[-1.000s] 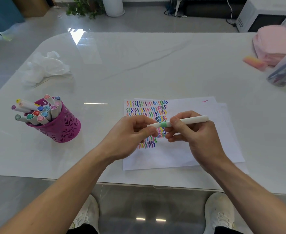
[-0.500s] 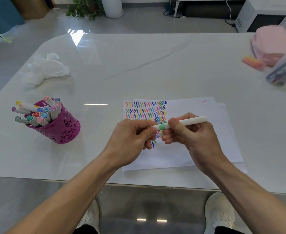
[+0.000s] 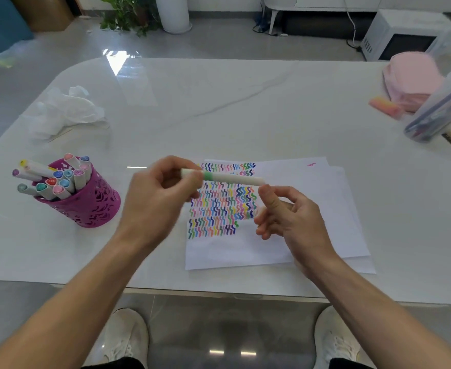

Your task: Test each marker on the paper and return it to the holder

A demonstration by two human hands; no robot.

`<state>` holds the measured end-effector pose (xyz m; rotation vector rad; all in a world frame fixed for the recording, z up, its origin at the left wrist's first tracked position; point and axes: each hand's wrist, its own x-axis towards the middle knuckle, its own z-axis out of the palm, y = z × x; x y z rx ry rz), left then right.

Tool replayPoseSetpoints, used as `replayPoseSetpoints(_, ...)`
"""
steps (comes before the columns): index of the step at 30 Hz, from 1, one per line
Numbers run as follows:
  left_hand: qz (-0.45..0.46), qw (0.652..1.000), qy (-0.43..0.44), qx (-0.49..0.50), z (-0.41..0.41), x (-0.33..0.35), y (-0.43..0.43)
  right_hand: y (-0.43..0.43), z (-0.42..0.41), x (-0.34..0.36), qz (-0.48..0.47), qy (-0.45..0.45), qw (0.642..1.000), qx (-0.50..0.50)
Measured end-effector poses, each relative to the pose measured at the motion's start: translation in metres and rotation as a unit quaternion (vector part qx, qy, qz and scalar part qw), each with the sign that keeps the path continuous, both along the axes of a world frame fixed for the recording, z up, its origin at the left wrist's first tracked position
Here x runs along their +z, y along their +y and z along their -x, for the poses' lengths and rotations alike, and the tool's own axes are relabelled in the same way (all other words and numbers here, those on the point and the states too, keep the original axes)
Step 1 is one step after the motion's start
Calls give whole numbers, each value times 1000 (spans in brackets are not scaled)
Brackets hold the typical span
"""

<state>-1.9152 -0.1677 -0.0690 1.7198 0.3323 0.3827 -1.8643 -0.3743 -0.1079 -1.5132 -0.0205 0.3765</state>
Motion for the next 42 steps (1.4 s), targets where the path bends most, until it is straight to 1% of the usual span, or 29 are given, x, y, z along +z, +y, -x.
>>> replayPoseSetpoints(1,-19,999,-15,28,2,2,5,-2,-1,-1,36,-21,999,-3)
replayPoseSetpoints(3,-116,988,-47,86,6,8,13,-5,-2,-5,114,-70,991,0)
replayPoseSetpoints(5,-245,955,-87,146,12,15,19,-6,-2,-12,197,-123,973,11)
replayPoseSetpoints(6,-287,936,-109,174,14,19,22,-7,-2,-15,248,-160,955,23)
replayPoseSetpoints(8,-318,910,-155,217,18,26,30,-7,1,-21,344,-240,906,63)
replayPoseSetpoints(10,-319,893,-199,247,22,33,40,-5,6,-26,401,-292,862,102)
replayPoseSetpoints(12,-324,876,-239,265,27,41,49,-4,8,-27,420,-311,845,115)
replayPoseSetpoints(15,-352,850,-266,289,36,52,65,-3,7,-27,415,-312,847,113)
replayPoseSetpoints(18,-374,836,-240,321,44,52,79,-1,8,-27,421,-315,843,114)
replayPoseSetpoints(21,-414,830,-196,317,49,46,88,1,8,-28,427,-315,840,114)
replayPoseSetpoints(25,-400,860,-120,294,52,40,93,2,9,-28,427,-316,839,115)
replayPoseSetpoints(27,-402,865,-92,287,53,37,96,1,9,-28,428,-316,839,115)
replayPoseSetpoints(34,-462,844,50,268,55,23,107,1,9,-26,426,-314,840,119)
replayPoseSetpoints(38,-479,835,87,254,54,17,109,2,9,-26,427,-311,840,121)
replayPoseSetpoints(42,-486,833,88,250,51,17,107,2,7,-26,432,-308,839,122)
